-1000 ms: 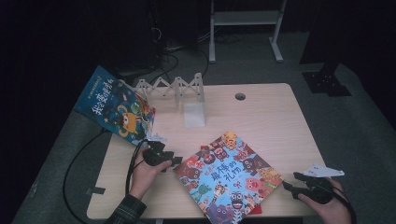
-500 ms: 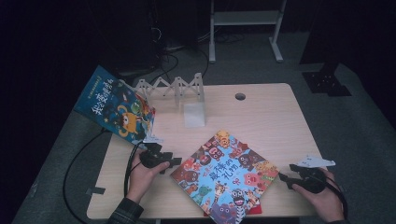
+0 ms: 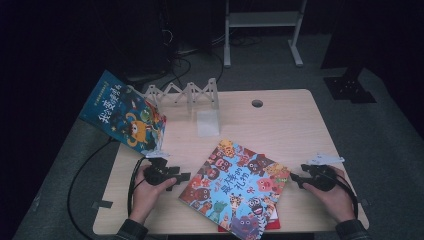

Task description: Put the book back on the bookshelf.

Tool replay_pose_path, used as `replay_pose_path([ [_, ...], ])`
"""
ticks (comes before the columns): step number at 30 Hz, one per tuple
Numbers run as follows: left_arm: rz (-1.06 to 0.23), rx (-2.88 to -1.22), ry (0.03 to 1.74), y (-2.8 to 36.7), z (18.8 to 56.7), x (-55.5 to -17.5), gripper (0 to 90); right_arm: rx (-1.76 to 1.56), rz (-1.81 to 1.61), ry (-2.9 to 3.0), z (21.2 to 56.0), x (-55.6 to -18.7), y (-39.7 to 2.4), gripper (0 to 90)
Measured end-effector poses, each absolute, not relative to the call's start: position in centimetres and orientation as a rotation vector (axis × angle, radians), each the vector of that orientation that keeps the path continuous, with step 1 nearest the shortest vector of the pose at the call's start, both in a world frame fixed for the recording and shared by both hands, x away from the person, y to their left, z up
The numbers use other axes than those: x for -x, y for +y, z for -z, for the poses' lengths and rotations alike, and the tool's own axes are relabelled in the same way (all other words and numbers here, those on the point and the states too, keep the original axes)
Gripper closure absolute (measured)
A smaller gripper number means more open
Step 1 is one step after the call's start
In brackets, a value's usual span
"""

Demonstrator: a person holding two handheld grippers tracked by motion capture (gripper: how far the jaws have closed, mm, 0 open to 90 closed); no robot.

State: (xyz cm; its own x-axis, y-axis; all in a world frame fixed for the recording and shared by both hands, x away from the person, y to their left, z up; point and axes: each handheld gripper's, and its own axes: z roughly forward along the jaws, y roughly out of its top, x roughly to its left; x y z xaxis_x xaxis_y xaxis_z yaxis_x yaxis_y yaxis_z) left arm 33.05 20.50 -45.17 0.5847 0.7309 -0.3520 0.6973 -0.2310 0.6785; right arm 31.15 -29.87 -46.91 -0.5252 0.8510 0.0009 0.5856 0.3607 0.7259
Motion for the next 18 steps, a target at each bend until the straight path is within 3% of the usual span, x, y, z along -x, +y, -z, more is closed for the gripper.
replay_pose_path([
  [18,0.000,-1.971,1.145,20.2,45.7,-32.7,32.2,-1.227,-0.931,2.262,46.9,-35.1,-26.8,44.1],
])
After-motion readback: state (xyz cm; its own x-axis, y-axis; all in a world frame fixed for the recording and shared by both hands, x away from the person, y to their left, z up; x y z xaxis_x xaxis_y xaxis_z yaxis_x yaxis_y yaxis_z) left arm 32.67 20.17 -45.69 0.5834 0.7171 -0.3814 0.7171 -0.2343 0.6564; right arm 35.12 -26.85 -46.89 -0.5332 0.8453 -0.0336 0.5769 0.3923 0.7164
